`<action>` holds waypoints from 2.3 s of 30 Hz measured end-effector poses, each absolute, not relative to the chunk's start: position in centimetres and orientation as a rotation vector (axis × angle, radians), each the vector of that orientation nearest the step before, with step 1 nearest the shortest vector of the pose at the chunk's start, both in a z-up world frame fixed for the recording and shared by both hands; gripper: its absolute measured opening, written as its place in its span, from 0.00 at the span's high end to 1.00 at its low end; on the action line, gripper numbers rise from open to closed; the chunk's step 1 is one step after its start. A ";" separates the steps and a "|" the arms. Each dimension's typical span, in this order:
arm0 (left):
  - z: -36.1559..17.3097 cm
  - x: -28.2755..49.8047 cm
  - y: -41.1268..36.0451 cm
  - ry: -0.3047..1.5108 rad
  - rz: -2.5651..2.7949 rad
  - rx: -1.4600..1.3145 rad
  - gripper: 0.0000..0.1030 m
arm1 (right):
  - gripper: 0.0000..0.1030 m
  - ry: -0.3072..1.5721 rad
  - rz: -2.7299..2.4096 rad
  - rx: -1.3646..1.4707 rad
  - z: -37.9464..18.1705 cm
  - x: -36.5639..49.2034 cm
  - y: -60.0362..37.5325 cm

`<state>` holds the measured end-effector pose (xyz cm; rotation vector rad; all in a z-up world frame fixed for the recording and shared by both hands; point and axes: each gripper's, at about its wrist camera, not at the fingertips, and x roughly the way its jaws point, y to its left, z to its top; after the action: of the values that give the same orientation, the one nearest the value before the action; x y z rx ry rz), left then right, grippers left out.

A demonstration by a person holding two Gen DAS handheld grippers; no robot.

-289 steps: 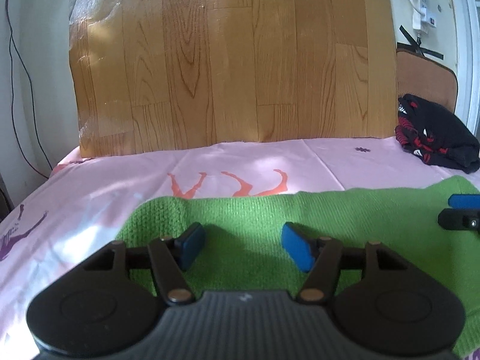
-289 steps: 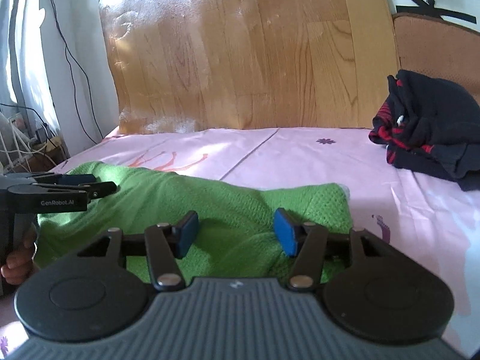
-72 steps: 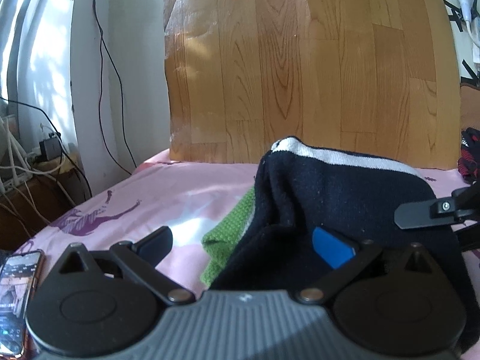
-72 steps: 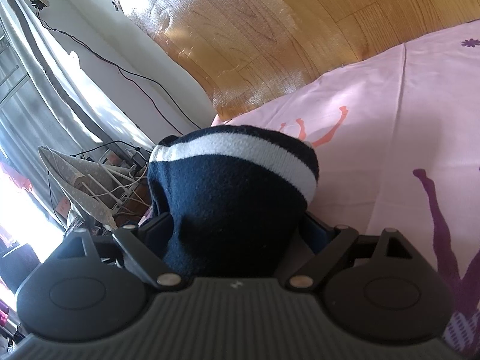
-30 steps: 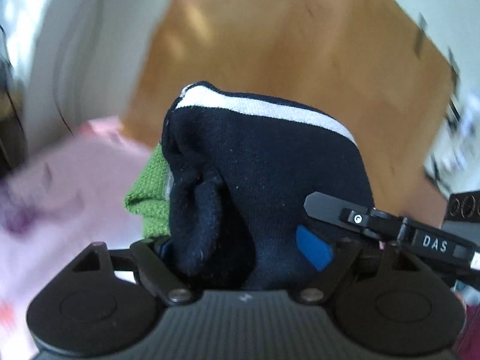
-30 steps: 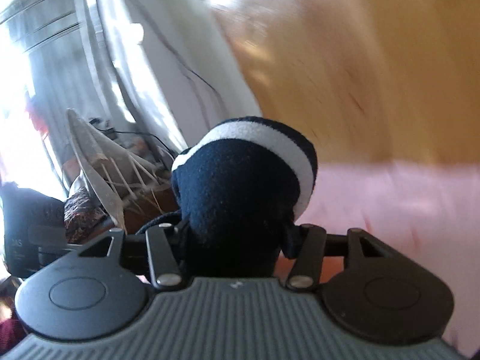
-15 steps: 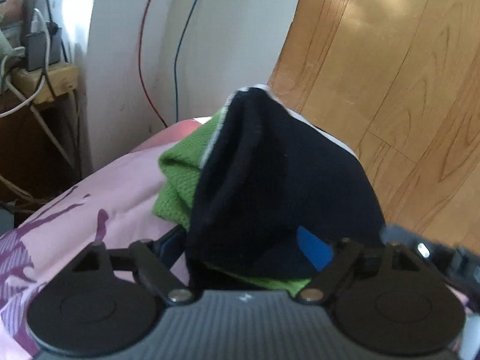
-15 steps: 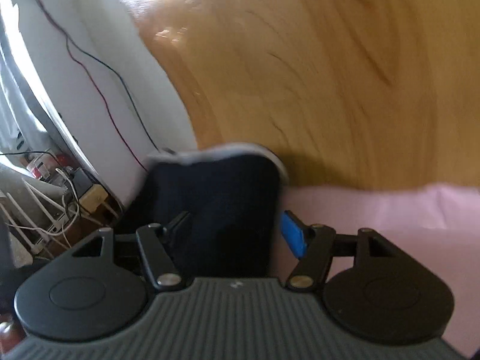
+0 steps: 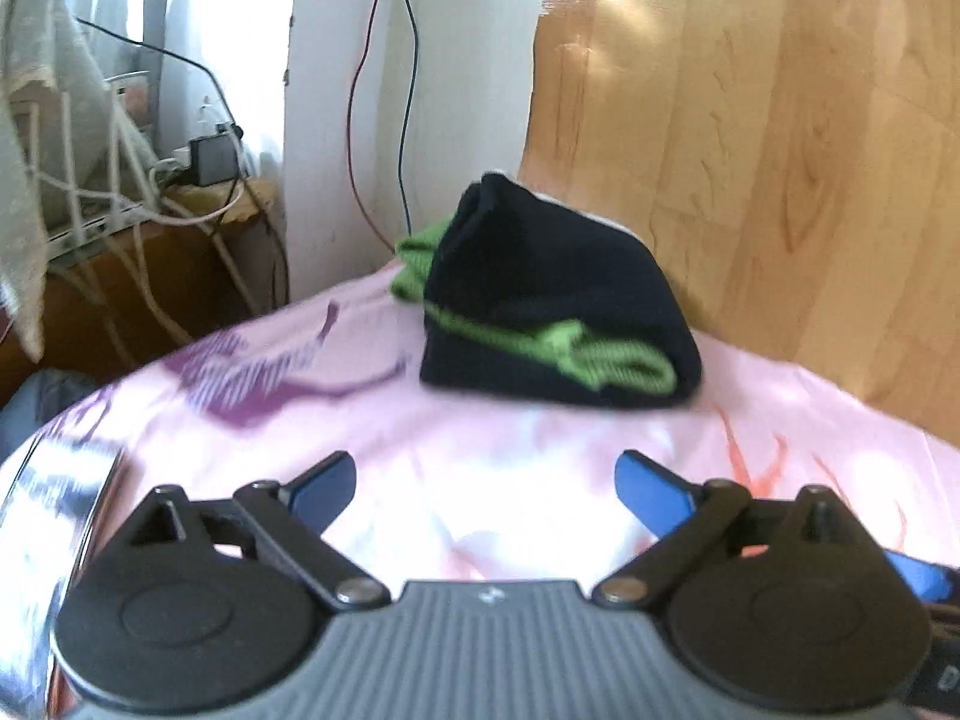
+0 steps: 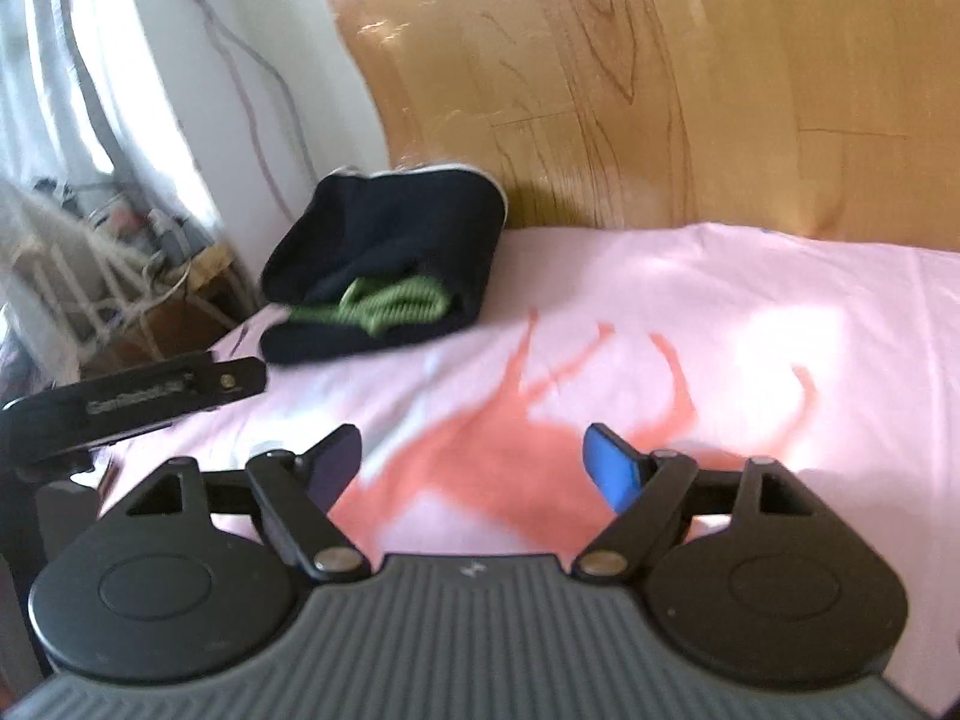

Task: Fold small clothes

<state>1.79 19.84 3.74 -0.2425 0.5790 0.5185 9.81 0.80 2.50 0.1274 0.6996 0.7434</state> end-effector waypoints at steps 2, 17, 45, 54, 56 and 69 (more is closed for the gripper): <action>3.4 1.2 18.9 0.586 0.534 -0.240 0.05 | 0.17 0.677 0.749 0.104 2.8 8.1 0.1; 2.6 -1.1 14.7 0.583 0.590 -0.141 0.01 | 0.13 0.605 0.715 0.165 1.9 6.1 -4.8; 2.6 -1.0 14.1 0.582 0.567 -0.115 0.00 | 0.11 0.638 0.713 0.223 1.7 6.0 -5.6; 2.5 -0.9 14.1 0.592 0.570 -0.118 0.00 | 0.11 0.646 0.713 0.231 1.6 6.0 -5.8; 2.5 -0.9 14.2 0.598 0.568 -0.122 0.00 | 0.11 0.648 0.712 0.233 1.6 6.0 -5.8; 2.3 -0.7 14.2 0.614 0.541 -0.124 0.00 | 0.10 0.657 0.702 0.244 1.5 6.0 -5.9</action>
<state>-0.65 14.22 2.34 -0.1244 0.6145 0.5411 6.04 -5.88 1.55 0.2438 0.6571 0.7021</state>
